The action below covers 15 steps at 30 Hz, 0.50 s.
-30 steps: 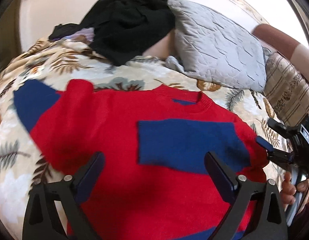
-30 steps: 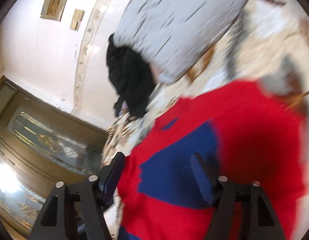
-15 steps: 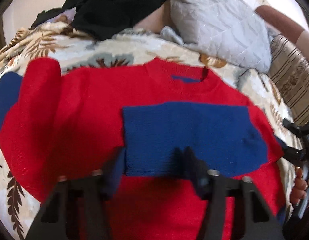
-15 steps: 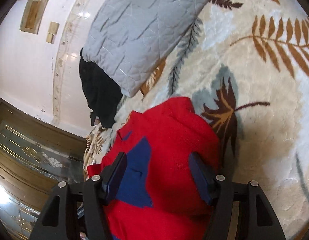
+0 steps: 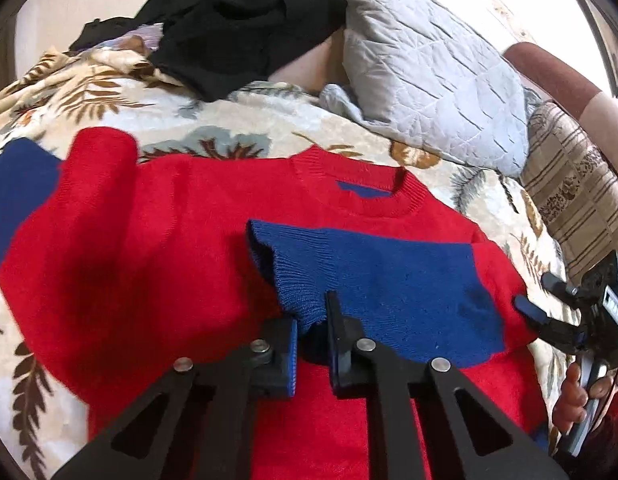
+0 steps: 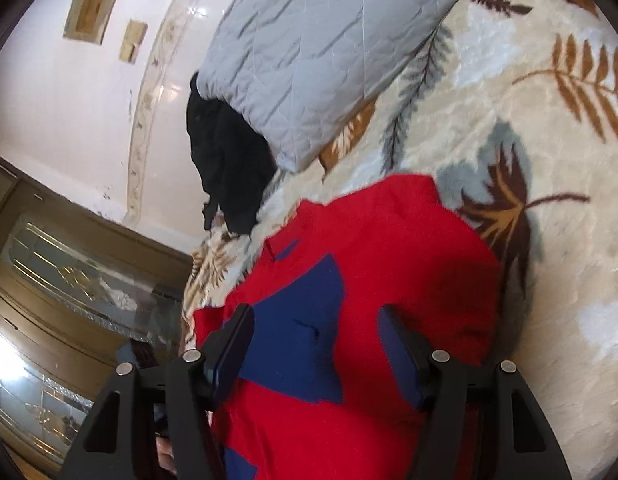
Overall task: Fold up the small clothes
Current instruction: 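Fold the blue sleeve across the red chest with the right gripper, release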
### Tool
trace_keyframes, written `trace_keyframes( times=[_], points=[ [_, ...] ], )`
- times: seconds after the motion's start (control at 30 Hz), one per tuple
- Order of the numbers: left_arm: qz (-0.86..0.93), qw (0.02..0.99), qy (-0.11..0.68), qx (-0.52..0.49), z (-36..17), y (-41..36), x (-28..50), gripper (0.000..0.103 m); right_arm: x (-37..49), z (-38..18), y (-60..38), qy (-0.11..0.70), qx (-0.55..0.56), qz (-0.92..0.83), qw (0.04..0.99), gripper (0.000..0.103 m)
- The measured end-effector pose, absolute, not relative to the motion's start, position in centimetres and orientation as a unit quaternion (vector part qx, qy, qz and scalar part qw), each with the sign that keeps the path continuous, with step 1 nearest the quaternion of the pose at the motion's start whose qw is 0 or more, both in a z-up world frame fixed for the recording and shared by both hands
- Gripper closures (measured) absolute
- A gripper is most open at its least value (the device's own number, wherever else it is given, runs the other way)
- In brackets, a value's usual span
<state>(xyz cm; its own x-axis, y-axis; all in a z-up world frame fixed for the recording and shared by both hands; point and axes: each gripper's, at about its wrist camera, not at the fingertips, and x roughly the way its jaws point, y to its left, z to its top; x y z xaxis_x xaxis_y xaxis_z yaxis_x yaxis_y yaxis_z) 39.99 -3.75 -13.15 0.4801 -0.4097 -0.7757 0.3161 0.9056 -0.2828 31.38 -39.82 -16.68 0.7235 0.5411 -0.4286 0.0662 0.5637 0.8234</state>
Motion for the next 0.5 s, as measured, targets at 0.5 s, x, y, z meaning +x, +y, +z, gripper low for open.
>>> trace_keyframes(
  times=[0.5],
  points=[
    [-0.195,0.872,0.448,0.016,-10.4,-4.1,38.1,0.053,32.0,-16.4,-37.0,0.369,0.379,0.142,0.837,0.036]
  ],
)
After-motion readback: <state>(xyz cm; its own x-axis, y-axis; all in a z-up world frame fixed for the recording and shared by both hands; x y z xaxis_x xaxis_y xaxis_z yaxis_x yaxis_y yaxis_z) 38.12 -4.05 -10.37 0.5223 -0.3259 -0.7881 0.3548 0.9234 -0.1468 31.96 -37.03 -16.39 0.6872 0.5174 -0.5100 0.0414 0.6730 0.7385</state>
